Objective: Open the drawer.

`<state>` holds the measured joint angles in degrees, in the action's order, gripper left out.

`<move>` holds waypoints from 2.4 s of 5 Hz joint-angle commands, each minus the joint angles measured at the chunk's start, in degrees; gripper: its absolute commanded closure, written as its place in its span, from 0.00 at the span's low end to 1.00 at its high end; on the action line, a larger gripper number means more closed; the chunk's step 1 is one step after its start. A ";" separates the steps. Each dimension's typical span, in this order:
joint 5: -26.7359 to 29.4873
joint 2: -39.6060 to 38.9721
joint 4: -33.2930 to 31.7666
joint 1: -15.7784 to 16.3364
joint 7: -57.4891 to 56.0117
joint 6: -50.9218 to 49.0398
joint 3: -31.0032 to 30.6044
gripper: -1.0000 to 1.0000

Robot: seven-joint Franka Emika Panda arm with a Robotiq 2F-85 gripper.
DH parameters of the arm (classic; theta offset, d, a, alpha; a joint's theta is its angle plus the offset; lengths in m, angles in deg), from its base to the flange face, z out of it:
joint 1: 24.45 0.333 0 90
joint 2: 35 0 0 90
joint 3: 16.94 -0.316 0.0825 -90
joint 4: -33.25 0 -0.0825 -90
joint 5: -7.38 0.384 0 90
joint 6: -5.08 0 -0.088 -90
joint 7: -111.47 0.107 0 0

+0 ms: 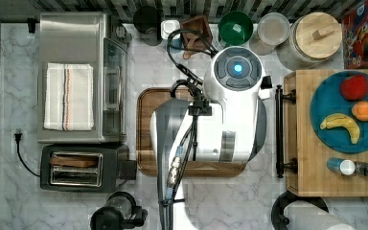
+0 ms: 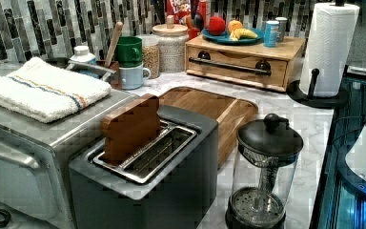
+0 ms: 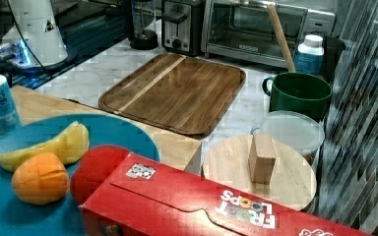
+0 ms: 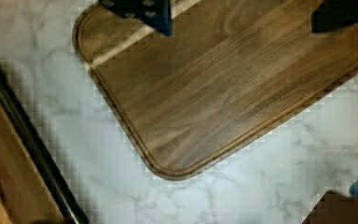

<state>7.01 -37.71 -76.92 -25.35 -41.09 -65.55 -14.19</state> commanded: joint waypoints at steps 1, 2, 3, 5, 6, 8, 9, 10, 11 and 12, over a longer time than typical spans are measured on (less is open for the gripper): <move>-0.35 2.63 -3.02 -5.85 -20.16 -0.88 3.75 0.00; -0.69 1.23 -1.59 -7.66 -26.66 -0.71 4.64 0.00; -1.96 -1.00 1.00 -8.55 -31.85 -1.72 5.63 0.00; -2.21 -3.69 1.41 -12.14 -41.71 2.86 6.05 0.00; -1.38 -4.41 0.40 -13.11 -45.85 5.82 6.90 0.00; -1.64 -4.88 -3.71 -13.40 -46.99 13.43 7.31 0.00; -0.73 -3.74 -8.39 -13.40 -44.48 17.65 6.22 0.00; -1.50 -2.41 -11.29 -12.56 -39.86 20.29 5.44 0.00; -1.82 -2.79 -13.33 -12.59 -39.52 23.87 5.32 0.00; -1.97 -4.46 -13.42 -14.41 -42.54 25.43 5.05 0.00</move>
<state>4.73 -42.38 -87.38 -40.12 -83.01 -41.28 -9.27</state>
